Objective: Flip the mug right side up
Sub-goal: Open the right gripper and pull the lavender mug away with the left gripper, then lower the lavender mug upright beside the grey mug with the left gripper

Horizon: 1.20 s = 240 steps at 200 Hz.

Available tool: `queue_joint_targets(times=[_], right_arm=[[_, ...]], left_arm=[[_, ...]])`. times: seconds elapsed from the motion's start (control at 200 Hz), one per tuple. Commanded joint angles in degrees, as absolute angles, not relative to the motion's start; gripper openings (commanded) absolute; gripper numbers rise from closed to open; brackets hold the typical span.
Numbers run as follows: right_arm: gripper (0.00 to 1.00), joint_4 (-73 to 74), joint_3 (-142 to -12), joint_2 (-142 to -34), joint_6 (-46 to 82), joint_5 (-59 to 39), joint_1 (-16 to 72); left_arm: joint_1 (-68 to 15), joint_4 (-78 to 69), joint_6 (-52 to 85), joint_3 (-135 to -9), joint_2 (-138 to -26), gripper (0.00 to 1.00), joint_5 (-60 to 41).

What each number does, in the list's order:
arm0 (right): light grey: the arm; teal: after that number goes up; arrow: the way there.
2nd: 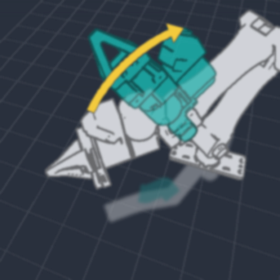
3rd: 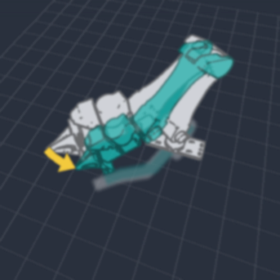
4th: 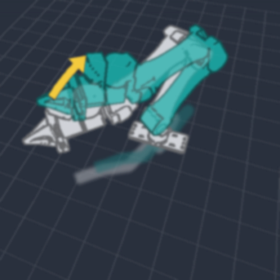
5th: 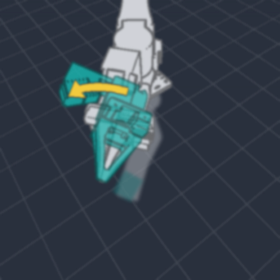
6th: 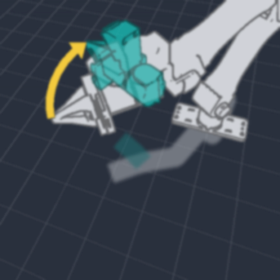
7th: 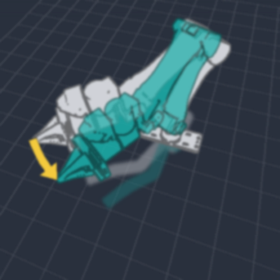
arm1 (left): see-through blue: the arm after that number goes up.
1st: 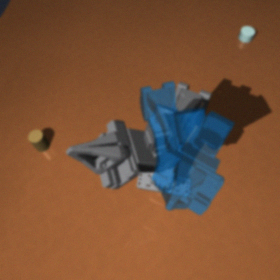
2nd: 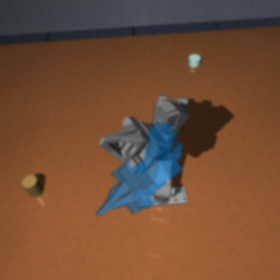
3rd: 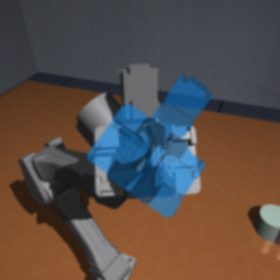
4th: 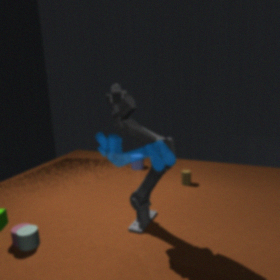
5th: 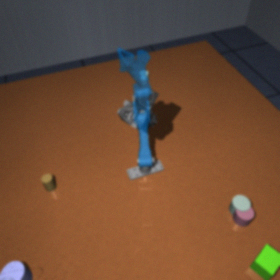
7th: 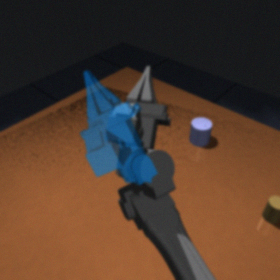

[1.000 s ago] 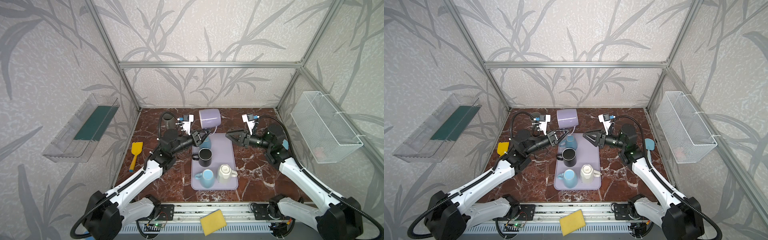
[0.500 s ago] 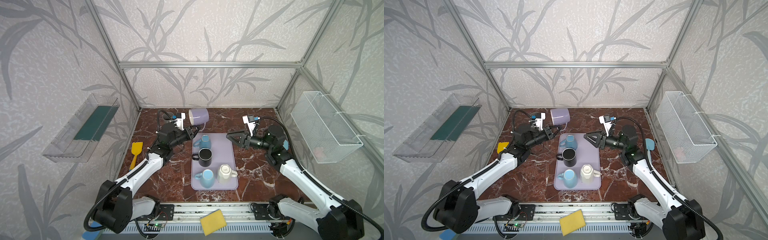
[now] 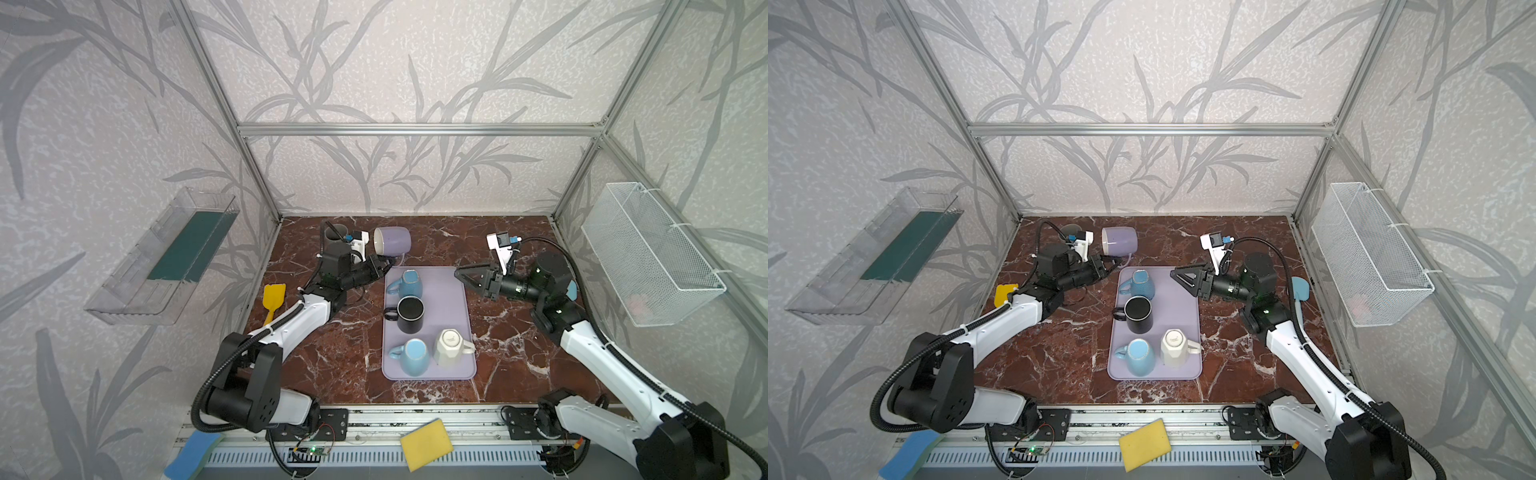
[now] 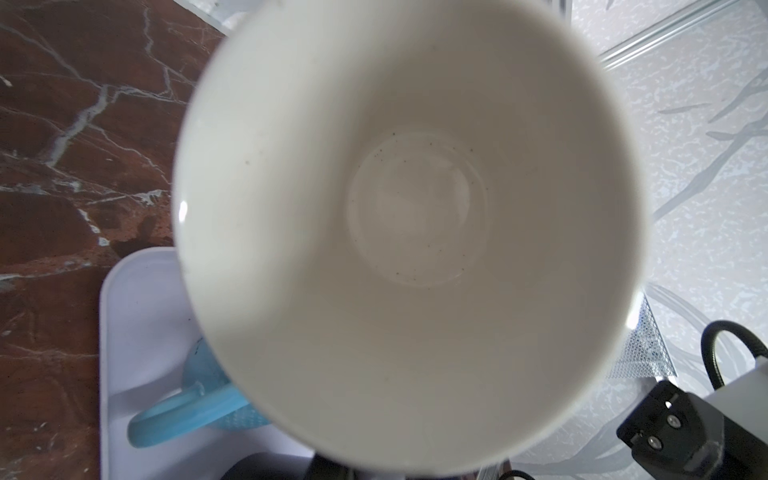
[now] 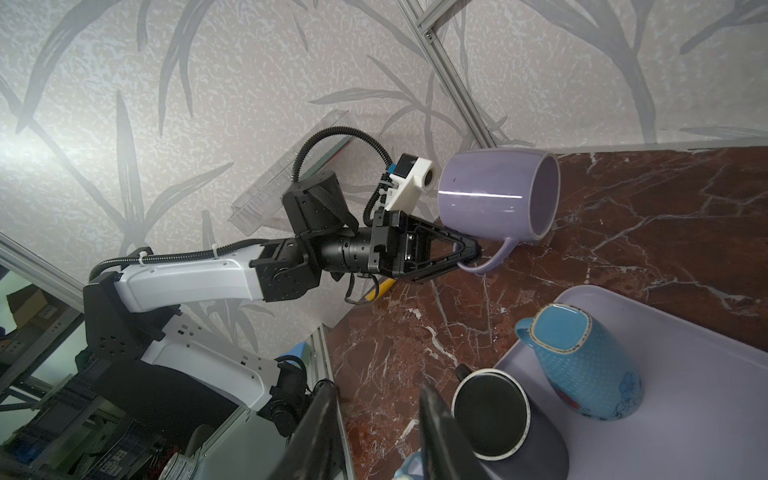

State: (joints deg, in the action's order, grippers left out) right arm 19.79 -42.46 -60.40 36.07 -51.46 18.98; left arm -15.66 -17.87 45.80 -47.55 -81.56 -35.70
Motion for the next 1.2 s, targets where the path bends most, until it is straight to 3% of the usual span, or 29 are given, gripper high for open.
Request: queue_joint_targets(times=[0.0, 0.455, 1.195], right_arm=[[0.34, 20.04, -42.03, -58.76, 35.41, -51.61, 18.45], [0.33, 19.53, -40.88, -57.48, 35.24, -52.01, 17.84], [0.33, 18.98, -40.0, -57.35, 34.72, -52.74, 16.13]], left_arm=[[-14.82, -19.43, 42.18, -52.29, -81.92, 0.0, -36.41], [-12.39, -7.28, 36.23, -61.85, -92.01, 0.0, -33.84], [-13.27, 26.11, 15.29, -84.0, -104.34, 0.0, -4.3]])
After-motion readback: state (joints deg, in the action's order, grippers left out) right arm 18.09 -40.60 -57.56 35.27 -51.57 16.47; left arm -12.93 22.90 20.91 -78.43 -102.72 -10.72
